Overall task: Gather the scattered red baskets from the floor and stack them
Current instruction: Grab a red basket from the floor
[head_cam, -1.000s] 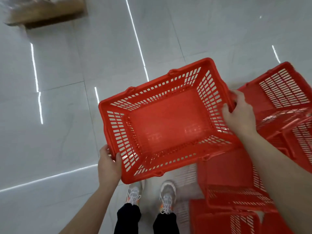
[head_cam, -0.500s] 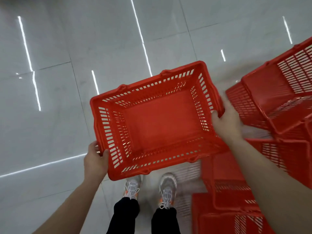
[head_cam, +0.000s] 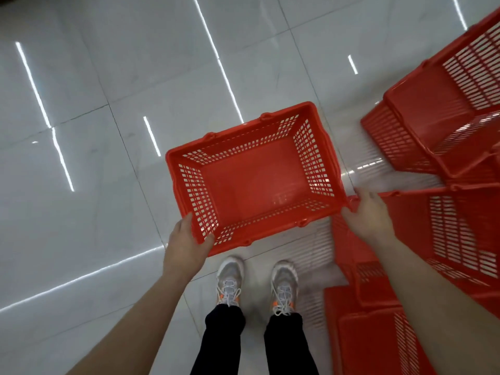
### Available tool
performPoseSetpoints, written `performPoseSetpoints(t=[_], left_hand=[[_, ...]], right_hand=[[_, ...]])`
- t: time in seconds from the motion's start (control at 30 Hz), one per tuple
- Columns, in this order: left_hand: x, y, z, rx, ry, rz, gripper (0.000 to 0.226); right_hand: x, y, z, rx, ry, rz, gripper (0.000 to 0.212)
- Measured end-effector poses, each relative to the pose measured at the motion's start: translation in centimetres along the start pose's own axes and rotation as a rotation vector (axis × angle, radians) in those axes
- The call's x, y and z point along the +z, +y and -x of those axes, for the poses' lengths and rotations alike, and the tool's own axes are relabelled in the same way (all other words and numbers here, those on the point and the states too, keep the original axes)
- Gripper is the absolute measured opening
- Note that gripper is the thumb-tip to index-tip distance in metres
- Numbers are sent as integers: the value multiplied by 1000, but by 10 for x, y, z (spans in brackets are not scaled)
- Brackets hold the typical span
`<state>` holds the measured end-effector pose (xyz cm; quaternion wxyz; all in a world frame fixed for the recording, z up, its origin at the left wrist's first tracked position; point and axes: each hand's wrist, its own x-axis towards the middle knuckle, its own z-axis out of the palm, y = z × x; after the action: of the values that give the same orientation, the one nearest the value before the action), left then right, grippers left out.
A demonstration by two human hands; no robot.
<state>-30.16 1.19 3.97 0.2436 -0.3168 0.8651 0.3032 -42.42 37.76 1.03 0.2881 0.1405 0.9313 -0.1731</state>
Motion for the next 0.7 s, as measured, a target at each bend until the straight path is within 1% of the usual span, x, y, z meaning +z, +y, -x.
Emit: performPoseSetpoints(t=[0.17,0.37,0.57,0.63,0.7], left_hand=[[-7,61,19,193,-144,-212,76],[8,155,34,485,-238,-413,77],[56,242,57,677,-299,-549,77],[79,267,65,727,-327,-591,76],[105,292,67,770,-343,-630,75]], right_hand=[[-31,48,53,202,64,-140,66],[-55,127,122,436,181,-333,64],[-38,222,180,668,230,-515,60],[-26,249,189,738,241,-596,65],[-11,271,189,766,272,-644,68]])
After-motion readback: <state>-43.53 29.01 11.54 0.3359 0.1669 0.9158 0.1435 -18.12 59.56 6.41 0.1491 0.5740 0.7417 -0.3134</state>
